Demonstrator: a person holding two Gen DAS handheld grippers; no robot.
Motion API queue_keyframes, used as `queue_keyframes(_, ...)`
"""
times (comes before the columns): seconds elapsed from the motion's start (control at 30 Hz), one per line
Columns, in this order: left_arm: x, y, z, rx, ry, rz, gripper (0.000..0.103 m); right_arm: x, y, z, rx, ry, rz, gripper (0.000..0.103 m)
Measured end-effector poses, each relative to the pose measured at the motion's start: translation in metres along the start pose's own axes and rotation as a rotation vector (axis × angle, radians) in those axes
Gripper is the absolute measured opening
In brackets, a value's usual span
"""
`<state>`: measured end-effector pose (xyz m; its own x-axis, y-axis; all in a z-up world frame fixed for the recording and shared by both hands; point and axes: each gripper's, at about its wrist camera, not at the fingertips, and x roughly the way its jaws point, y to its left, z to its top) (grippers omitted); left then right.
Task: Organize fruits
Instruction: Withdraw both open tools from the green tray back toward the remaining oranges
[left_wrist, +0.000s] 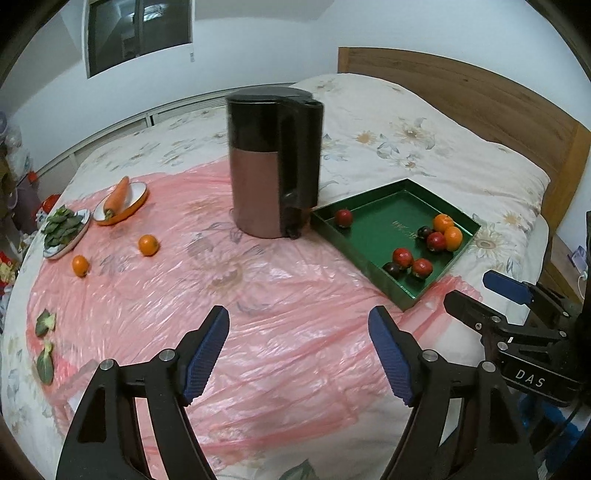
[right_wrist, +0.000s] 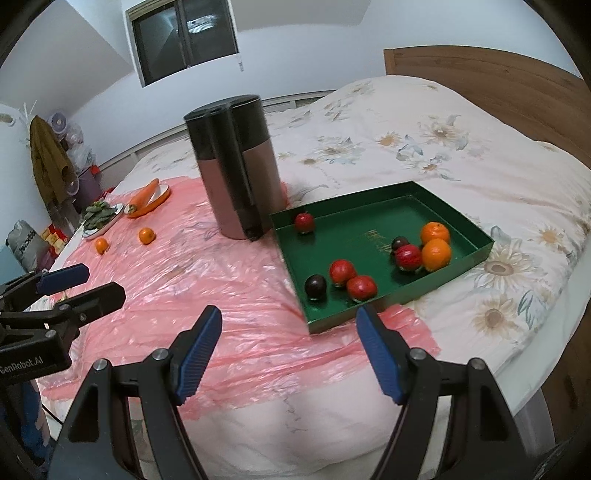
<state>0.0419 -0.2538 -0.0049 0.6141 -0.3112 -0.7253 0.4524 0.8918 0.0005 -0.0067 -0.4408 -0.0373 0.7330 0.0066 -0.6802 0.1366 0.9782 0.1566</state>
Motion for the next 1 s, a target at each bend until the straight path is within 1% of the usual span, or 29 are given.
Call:
queue_keyframes(0.2, -0.004, 0.024, -0.010, -0.038, 0.011, 0.015, 0.074, 0.001, 0.015, -0.002, -0.024, 0.012, 0.007, 0.103)
queue_keyframes(0.27, -0.006, 0.031, -0.014, -0.047, 0.013, 0.022, 0.076, 0.002, 0.022, -0.001, -0.040, 0.018, 0.011, 0.103)
queue_keyframes(0.43, -0.009, 0.060, -0.025, -0.082, 0.018, 0.046, 0.077, 0.005, 0.041, 0.001, -0.076, 0.027, 0.034, 0.103)
queue_keyframes(0.53, -0.009, 0.082, -0.030, -0.110, 0.025, 0.069, 0.077, 0.011, 0.056, 0.003, -0.100, 0.033, 0.054, 0.103)
queue_keyframes(0.7, -0.010, 0.121, -0.033, -0.153, 0.021, 0.129, 0.077, 0.023, 0.081, 0.008, -0.132, 0.039, 0.091, 0.103)
queue_keyframes(1.0, 0.002, 0.201, -0.037, -0.236, 0.045, 0.206, 0.077, 0.055, 0.130, 0.022, -0.194, 0.041, 0.170, 0.103)
